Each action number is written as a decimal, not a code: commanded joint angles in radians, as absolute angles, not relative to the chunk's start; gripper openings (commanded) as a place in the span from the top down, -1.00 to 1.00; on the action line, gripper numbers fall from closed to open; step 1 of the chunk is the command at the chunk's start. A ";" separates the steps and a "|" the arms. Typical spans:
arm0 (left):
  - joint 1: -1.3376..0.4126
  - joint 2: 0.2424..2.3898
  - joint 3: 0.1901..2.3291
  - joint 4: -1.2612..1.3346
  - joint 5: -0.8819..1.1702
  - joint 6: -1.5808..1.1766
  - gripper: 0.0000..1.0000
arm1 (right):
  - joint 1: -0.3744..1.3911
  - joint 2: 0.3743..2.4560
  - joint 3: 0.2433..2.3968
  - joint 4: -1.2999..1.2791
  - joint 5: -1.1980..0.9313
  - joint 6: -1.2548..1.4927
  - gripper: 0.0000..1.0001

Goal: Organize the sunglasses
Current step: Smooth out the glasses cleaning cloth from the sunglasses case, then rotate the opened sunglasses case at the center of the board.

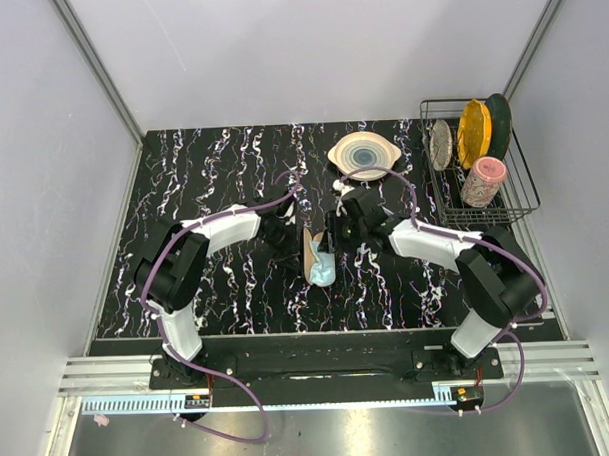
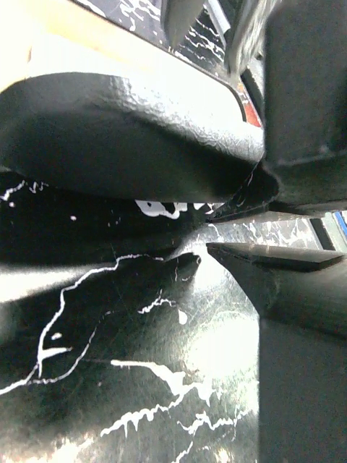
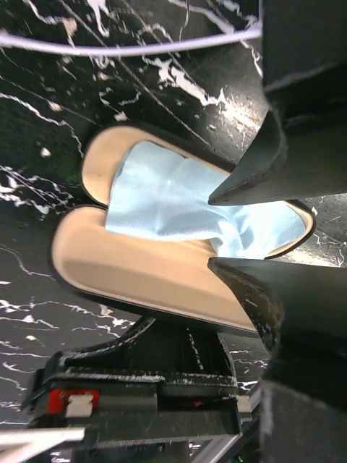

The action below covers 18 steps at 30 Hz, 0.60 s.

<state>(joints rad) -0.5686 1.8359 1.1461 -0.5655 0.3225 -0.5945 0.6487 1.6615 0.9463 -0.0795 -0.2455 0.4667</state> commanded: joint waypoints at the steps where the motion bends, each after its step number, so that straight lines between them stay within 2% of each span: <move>1: -0.572 1.809 1.190 -0.586 0.256 -0.574 0.58 | 0.641 1.615 1.021 -0.124 -0.076 0.451 0.18; 6: -0.572 1.798 1.201 -0.601 0.239 -0.565 0.58 | 0.615 1.762 1.197 -0.219 -0.035 0.382 0.31; 12: -0.572 1.783 1.197 -0.609 0.226 -0.563 0.58 | 0.595 1.949 1.415 -0.311 -0.005 0.295 0.33; 18: -0.571 1.769 1.195 -0.615 0.209 -0.557 0.57 | 0.584 2.043 1.480 -0.382 -0.040 0.255 0.36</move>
